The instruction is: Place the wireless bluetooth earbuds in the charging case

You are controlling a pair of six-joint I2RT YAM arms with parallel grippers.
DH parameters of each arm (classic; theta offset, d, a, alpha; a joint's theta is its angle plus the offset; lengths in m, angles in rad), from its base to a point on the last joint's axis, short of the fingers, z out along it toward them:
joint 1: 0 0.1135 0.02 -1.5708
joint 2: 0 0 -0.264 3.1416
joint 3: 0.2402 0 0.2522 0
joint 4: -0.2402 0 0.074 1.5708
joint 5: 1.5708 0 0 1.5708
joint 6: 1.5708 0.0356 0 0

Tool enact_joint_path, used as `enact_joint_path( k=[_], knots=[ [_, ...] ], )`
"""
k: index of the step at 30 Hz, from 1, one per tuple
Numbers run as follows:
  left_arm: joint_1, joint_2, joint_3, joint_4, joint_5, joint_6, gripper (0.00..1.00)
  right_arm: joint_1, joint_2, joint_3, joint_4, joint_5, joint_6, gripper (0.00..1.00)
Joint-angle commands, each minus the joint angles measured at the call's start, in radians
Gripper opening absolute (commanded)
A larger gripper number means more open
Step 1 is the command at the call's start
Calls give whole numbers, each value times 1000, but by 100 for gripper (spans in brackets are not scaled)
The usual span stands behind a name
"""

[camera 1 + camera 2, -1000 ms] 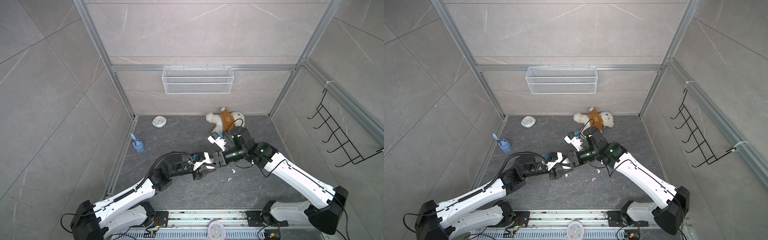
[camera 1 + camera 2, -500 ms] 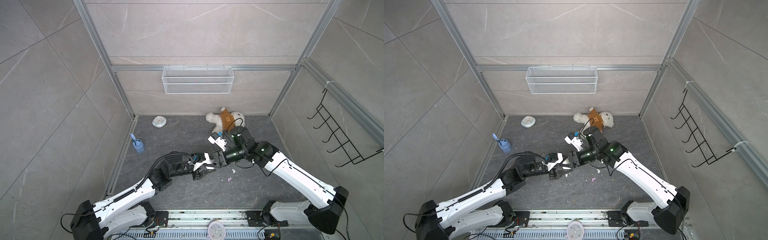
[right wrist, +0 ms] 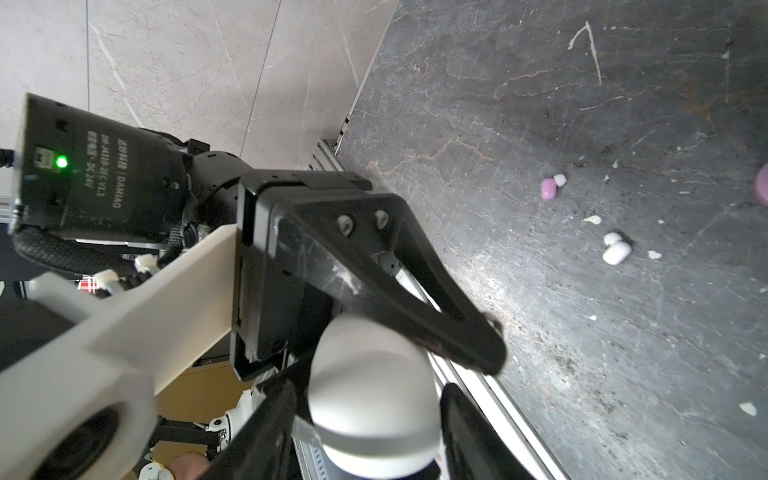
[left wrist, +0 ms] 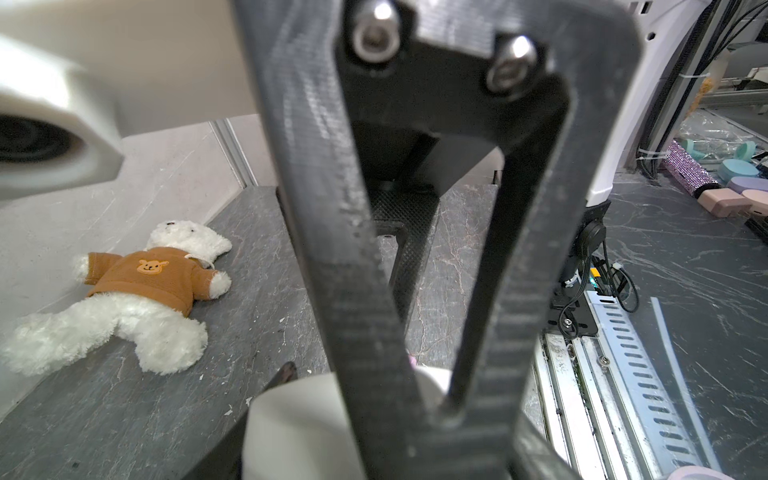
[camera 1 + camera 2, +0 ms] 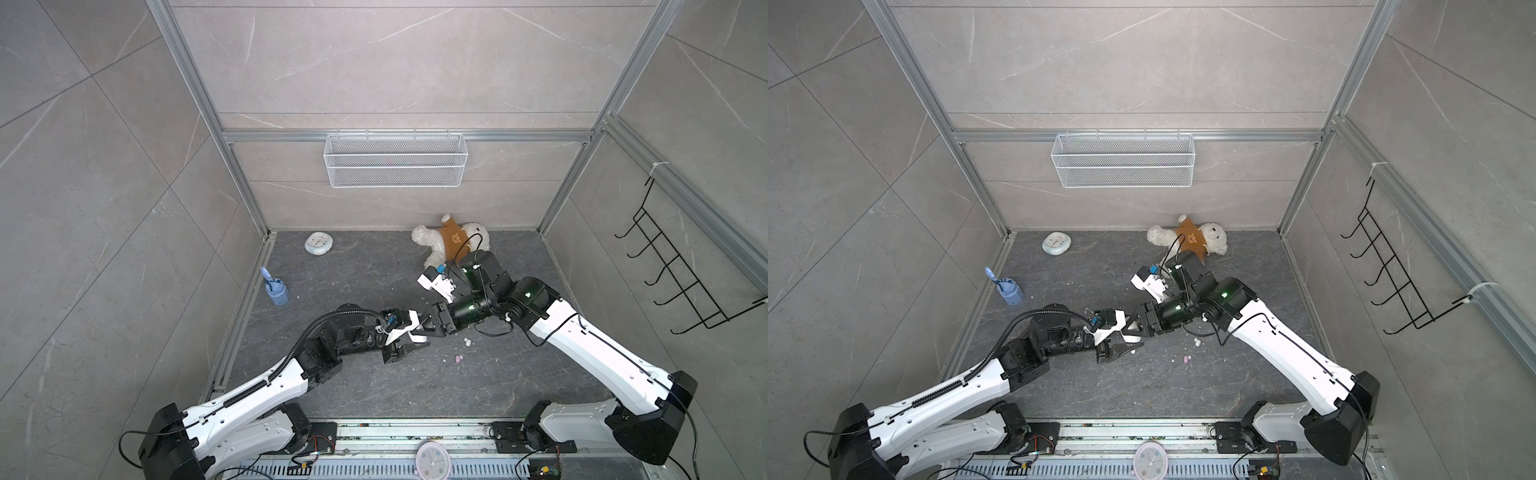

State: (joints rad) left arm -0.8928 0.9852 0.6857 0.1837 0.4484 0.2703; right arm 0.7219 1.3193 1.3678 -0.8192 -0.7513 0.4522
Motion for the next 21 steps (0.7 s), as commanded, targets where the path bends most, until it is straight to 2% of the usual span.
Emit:
enact_joint_path(
  k=[1,11,21],
  knots=[
    [-2,-17,34,19,19,21,43,-3,10,30,-37,12,-27,57],
    [-2,-13,37,29,24,9,43,8,26,34,-29,36,-41,53],
    [-1,-8,38,27,21,1,44,11,12,33,-37,53,-49,39]
  ],
)
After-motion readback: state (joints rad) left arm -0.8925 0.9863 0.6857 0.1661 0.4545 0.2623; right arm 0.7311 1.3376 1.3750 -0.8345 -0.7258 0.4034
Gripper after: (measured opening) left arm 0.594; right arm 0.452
